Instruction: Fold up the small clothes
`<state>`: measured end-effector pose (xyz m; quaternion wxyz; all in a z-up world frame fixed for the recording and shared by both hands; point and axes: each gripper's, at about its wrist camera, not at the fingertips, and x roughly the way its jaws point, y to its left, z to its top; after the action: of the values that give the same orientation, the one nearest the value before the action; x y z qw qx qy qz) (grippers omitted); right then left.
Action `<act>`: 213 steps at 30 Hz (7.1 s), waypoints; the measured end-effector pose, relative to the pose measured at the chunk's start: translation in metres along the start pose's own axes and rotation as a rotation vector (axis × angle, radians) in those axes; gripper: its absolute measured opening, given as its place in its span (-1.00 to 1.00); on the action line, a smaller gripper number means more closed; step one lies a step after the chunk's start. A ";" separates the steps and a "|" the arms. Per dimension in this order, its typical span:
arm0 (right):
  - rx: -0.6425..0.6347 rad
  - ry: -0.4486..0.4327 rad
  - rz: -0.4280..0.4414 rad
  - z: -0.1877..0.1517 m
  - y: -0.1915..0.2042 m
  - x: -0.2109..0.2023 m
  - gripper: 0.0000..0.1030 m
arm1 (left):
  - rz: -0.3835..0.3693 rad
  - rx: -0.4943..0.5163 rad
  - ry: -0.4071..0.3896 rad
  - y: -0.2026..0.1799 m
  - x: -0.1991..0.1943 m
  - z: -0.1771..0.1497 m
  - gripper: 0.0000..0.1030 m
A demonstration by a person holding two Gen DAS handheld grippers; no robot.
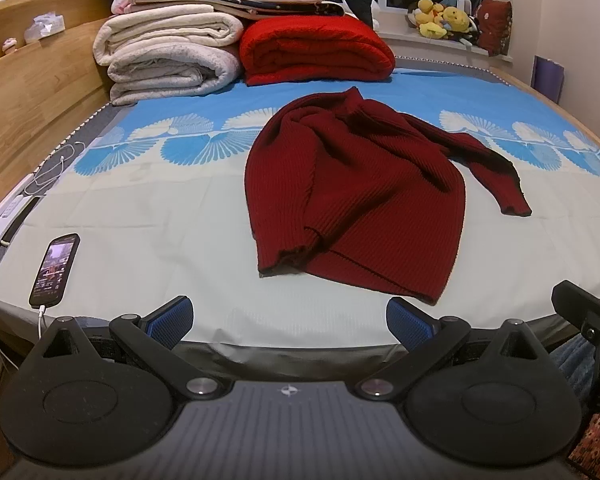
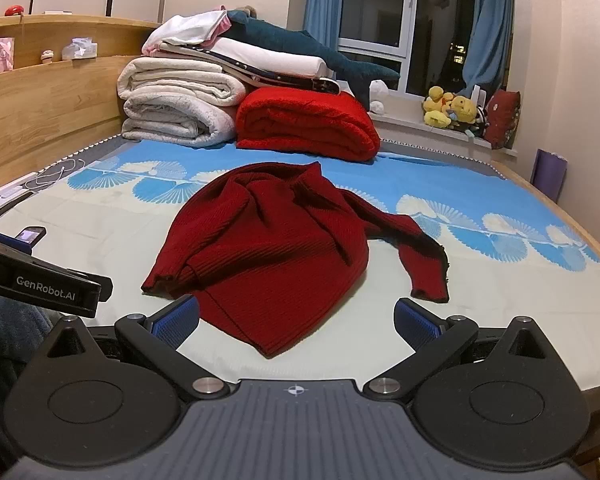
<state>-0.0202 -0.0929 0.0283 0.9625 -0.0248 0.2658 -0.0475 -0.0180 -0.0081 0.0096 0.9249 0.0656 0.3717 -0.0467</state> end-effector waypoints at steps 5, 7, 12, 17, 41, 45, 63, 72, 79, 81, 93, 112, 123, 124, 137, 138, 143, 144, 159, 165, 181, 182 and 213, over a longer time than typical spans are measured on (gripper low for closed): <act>0.007 0.007 0.008 0.000 0.002 0.001 0.99 | 0.000 0.000 0.003 0.000 0.001 0.000 0.99; 0.013 0.010 0.008 0.000 0.001 0.003 0.99 | 0.000 0.000 0.004 0.000 0.003 -0.001 0.99; 0.016 0.026 0.015 0.000 0.002 0.009 0.99 | -0.003 -0.006 0.019 0.003 0.010 -0.001 0.99; 0.087 0.089 0.021 0.001 -0.009 0.030 0.99 | -0.008 -0.047 0.044 0.017 0.032 0.009 0.99; 0.460 0.489 0.169 -0.011 -0.047 0.293 -0.74 | -0.051 -0.264 0.283 0.078 0.302 0.107 0.90; 0.379 0.459 0.130 0.003 -0.051 0.282 -0.80 | 0.164 -0.145 0.232 0.082 0.322 0.132 0.15; 0.411 0.316 -0.193 0.020 -0.144 0.290 -0.80 | -0.293 -0.212 0.288 0.044 0.339 0.130 0.93; 0.390 0.341 -0.197 0.020 -0.143 0.300 -0.79 | -0.024 -0.130 0.046 0.041 0.290 0.167 -0.68; 0.382 0.348 -0.188 0.017 -0.147 0.302 -0.79 | 0.466 -0.194 -0.022 0.149 0.336 0.280 0.15; 0.390 0.352 -0.180 0.018 -0.147 0.303 -0.77 | 0.365 -0.243 -0.062 0.152 0.321 0.268 0.86; 0.405 0.369 -0.156 0.015 -0.146 0.303 -0.61 | 0.019 -0.029 0.282 0.038 0.414 0.155 1.00; 0.498 0.296 0.088 0.015 -0.174 0.244 -0.79 | 0.021 -0.098 0.110 0.115 0.165 0.078 -0.88; 0.405 0.512 0.067 -0.041 -0.177 0.224 -0.75 | 0.044 -0.162 0.303 0.111 0.157 -0.029 -0.49; 0.414 0.514 0.069 -0.040 -0.176 0.226 -0.73 | 0.029 -0.187 0.298 0.112 0.160 -0.025 -0.27; 0.384 0.532 0.095 -0.040 -0.174 0.239 -0.77 | -0.030 -0.175 0.327 0.094 0.203 -0.013 -0.61; 0.380 0.526 0.098 -0.040 -0.174 0.238 -0.77 | -0.008 -0.145 0.314 0.087 0.195 -0.013 -0.61; 0.358 0.478 0.134 -0.034 -0.180 0.217 -0.78 | -0.022 -0.111 0.310 0.084 0.169 -0.028 -0.60; 0.357 0.483 0.143 -0.035 -0.181 0.216 -0.78 | -0.030 -0.123 0.323 0.085 0.168 -0.030 -0.53; 0.343 0.363 -0.104 0.017 -0.181 0.216 0.01 | 0.039 -0.253 0.072 0.104 0.142 0.072 0.99; 0.072 0.175 -0.116 0.095 -0.167 0.265 0.46 | 0.021 -0.216 0.014 0.068 0.210 0.125 0.99; -0.009 0.178 -0.328 0.164 -0.223 0.485 -0.87 | 0.108 -0.270 0.160 0.094 0.317 0.133 0.99; 0.077 0.174 -0.403 0.174 -0.249 0.491 -0.86 | 0.116 -0.256 0.162 0.091 0.317 0.133 0.99; 0.962 0.092 -0.555 -0.014 -0.463 0.403 -0.07 | 0.079 -0.188 0.215 0.052 0.338 0.126 0.99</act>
<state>0.2806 -0.5955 -0.1550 0.8042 0.3503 0.2393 -0.4162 0.3182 0.0106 -0.1302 0.8830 -0.0024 0.4682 0.0321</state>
